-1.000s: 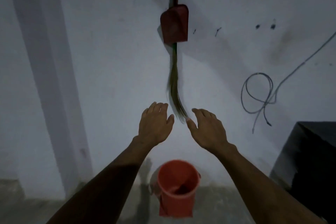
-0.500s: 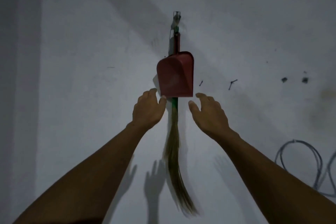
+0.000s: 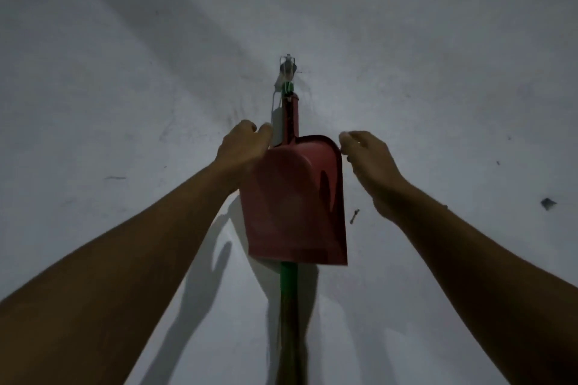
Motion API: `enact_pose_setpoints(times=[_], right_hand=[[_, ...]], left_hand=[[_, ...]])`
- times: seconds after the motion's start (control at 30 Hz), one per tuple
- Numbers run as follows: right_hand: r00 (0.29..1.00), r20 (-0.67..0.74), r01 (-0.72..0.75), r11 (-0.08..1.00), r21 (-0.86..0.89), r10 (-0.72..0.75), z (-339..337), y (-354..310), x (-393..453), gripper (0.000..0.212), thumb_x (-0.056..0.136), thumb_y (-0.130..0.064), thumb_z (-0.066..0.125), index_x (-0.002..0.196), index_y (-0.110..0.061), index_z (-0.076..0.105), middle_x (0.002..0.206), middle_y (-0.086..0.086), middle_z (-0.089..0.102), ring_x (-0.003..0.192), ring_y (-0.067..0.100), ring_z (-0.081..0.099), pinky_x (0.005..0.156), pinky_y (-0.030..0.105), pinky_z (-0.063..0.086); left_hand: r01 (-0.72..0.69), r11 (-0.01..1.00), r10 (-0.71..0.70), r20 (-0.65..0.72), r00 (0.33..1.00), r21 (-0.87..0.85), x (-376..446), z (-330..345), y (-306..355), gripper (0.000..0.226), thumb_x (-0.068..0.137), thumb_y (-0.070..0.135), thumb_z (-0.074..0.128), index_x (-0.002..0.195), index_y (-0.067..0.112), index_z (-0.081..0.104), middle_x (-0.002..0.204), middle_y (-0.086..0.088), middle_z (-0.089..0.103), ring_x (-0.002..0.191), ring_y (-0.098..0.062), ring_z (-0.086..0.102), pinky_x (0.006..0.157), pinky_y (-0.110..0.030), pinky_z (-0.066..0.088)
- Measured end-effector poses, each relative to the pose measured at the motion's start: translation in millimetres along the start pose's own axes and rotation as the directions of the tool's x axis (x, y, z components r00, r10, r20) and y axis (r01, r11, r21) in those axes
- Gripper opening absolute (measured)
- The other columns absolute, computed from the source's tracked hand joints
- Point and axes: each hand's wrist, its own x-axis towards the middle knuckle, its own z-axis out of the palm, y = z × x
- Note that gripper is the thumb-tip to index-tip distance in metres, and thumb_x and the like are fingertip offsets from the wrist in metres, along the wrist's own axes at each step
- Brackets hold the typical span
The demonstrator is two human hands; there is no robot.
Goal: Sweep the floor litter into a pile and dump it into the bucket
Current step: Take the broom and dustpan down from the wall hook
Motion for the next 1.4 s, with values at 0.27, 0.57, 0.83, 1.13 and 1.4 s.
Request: enact_pose_setpoints(times=[0.27,0.57,0.83,1.13,1.4], right_hand=[[0.965,0.262,-0.185,0.769,0.611,0.024,12,28,112,0.068,0.103,-0.054,0.023,0.147,-0.005,0.038,0.144,0.013,0.05,0.136,0.028,0.044,0.111,0.042,0.035],[0.933,0.354,-0.198,0.743,0.64,-0.056,31,37,201,0.058,0.103,-0.041,0.04,0.146,-0.001,0.036,0.143,0.018,0.047,0.129,0.032,0.049,0.093,0.036,0.047],[0.977,0.203,-0.025,0.903,0.428,-0.07,62,16,241,0.021,0.101,-0.02,0.051,0.112,-0.003,0.055,0.086,0.008,0.057,0.07,0.013,0.05,0.062,0.025,0.042],[0.993,0.081,0.062,0.961,0.269,-0.086,91,-18,268,0.017,0.097,-0.01,0.051,0.081,-0.01,0.057,0.073,0.003,0.055,0.065,0.011,0.052,0.071,0.026,0.048],[0.995,0.096,0.0,0.921,0.39,-0.041,94,-21,282,0.011,0.094,-0.009,0.059,0.083,-0.006,0.061,0.077,0.003,0.053,0.073,0.011,0.051,0.077,0.027,0.049]], left_hand=[[0.016,0.998,-0.006,0.148,0.989,-0.065,69,38,27,0.045,0.095,0.037,0.057,0.126,0.005,0.05,0.117,-0.015,0.054,0.098,-0.024,0.055,0.08,-0.032,0.044],[0.093,0.981,-0.133,0.241,0.962,0.169,111,63,31,0.059,0.086,0.043,0.069,0.129,0.005,0.055,0.122,-0.014,0.059,0.103,-0.031,0.06,0.069,-0.036,0.05],[-0.018,0.995,-0.011,0.281,0.96,0.101,127,75,10,0.027,0.09,0.038,0.064,0.092,0.011,0.066,0.086,-0.006,0.061,0.075,-0.017,0.057,0.06,-0.026,0.045],[-0.154,0.891,0.159,0.024,0.987,0.427,142,91,-9,0.07,0.083,0.054,0.063,0.129,0.006,0.042,0.12,-0.009,0.054,0.098,-0.022,0.058,0.068,-0.026,0.04],[-0.145,0.925,0.12,0.092,0.989,0.351,150,98,-16,0.095,0.09,0.045,0.06,0.147,-0.004,0.002,0.135,-0.018,0.048,0.117,-0.031,0.053,0.08,-0.032,0.042]])
